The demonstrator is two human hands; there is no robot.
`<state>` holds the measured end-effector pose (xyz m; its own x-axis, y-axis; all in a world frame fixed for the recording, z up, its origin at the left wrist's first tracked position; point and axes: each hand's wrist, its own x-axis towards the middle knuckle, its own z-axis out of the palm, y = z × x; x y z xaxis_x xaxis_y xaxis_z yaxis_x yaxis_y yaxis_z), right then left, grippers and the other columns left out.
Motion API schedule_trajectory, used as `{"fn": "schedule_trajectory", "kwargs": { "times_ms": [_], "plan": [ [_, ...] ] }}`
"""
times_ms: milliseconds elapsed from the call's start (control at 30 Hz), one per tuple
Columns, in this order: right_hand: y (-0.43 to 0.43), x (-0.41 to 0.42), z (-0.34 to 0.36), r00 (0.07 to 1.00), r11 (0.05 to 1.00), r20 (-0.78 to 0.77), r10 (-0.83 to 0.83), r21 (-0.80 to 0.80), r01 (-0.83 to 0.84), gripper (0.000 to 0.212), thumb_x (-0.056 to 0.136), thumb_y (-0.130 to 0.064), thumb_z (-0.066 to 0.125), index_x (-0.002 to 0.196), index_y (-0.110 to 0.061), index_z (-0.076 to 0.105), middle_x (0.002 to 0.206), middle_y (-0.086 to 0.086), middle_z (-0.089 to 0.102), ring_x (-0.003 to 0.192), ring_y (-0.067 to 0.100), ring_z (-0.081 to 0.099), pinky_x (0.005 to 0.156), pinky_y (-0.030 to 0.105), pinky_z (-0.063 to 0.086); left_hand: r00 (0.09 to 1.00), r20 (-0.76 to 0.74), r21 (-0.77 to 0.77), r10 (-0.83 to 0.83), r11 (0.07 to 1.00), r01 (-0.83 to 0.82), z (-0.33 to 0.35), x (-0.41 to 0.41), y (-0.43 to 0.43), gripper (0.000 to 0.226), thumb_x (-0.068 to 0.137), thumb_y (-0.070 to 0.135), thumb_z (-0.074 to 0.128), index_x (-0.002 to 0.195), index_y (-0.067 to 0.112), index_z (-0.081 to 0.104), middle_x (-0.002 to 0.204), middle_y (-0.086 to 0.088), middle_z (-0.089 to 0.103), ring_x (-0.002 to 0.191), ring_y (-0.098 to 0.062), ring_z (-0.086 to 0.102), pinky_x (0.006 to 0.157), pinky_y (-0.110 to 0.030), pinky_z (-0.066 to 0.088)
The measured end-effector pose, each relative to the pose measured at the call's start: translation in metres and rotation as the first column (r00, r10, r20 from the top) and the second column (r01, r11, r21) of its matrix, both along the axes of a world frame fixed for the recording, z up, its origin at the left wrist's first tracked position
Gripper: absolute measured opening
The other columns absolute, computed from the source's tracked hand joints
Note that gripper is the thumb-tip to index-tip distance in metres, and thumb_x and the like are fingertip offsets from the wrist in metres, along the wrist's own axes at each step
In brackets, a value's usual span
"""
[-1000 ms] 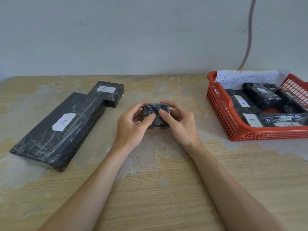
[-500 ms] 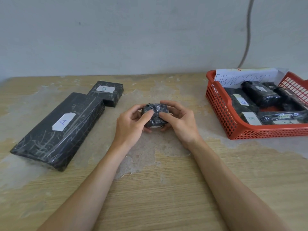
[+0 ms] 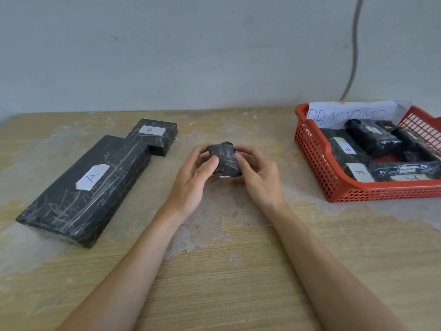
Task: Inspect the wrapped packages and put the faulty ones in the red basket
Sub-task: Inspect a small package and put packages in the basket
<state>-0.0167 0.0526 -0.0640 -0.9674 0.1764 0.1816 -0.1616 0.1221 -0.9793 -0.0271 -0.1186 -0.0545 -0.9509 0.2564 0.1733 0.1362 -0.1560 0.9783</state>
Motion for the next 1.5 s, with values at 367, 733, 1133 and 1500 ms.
{"fn": "schedule_trajectory", "kwargs": {
  "times_ms": [367, 733, 1133, 1500],
  "plan": [
    [-0.0016, 0.0053, 0.0022, 0.995, 0.995, -0.022, 0.100, 0.028, -0.099, 0.032, 0.095, -0.032, 0.079, 0.125, -0.022, 0.072, 0.113, 0.002, 0.082, 0.108, 0.018, 0.078, 0.091, 0.048, 0.064, 0.981, -0.054, -0.076, 0.186, 0.979, -0.190, -0.0038, -0.0026, -0.0001, 0.015, 0.087, 0.044, 0.073, 0.099, 0.035, 0.072, 0.104, 0.009, 0.074, 0.098, -0.008, 0.073, 0.081, -0.032, 0.059],
    [0.0016, 0.0022, 0.0040, 0.992, 0.985, 0.002, 0.125, -0.120, -0.124, 0.018, 0.095, -0.022, 0.078, 0.111, -0.019, 0.073, 0.110, 0.011, 0.082, 0.103, 0.028, 0.079, 0.091, 0.049, 0.064, 0.990, -0.121, -0.140, 0.075, 0.986, -0.092, -0.0050, -0.0047, -0.0048, 0.027, 0.083, 0.021, 0.074, 0.106, 0.031, 0.067, 0.107, 0.020, 0.072, 0.093, -0.011, 0.073, 0.080, -0.027, 0.057],
    [0.0014, 0.0037, 0.0050, 0.989, 0.988, 0.000, 0.148, -0.048, -0.148, 0.045, 0.085, -0.003, 0.087, 0.123, -0.017, 0.067, 0.118, 0.006, 0.080, 0.109, 0.022, 0.077, 0.095, 0.041, 0.062, 0.989, -0.017, -0.098, 0.145, 0.984, -0.146, -0.0020, -0.0070, -0.0059, 0.022, 0.095, 0.042, 0.061, 0.114, 0.034, 0.068, 0.118, 0.002, 0.074, 0.114, -0.024, 0.071, 0.101, -0.062, 0.055],
    [0.0007, 0.0039, 0.0100, 0.977, 0.965, 0.068, 0.201, -0.188, -0.185, 0.037, 0.100, -0.029, 0.056, 0.135, -0.020, 0.064, 0.133, 0.006, 0.073, 0.116, 0.027, 0.075, 0.097, 0.052, 0.062, 0.983, -0.141, -0.118, 0.120, 0.984, -0.137, -0.0037, -0.0031, -0.0070, 0.046, 0.086, 0.003, 0.080, 0.124, 0.020, 0.061, 0.126, 0.005, 0.069, 0.118, -0.016, 0.070, 0.099, -0.040, 0.060]
  ]
}}
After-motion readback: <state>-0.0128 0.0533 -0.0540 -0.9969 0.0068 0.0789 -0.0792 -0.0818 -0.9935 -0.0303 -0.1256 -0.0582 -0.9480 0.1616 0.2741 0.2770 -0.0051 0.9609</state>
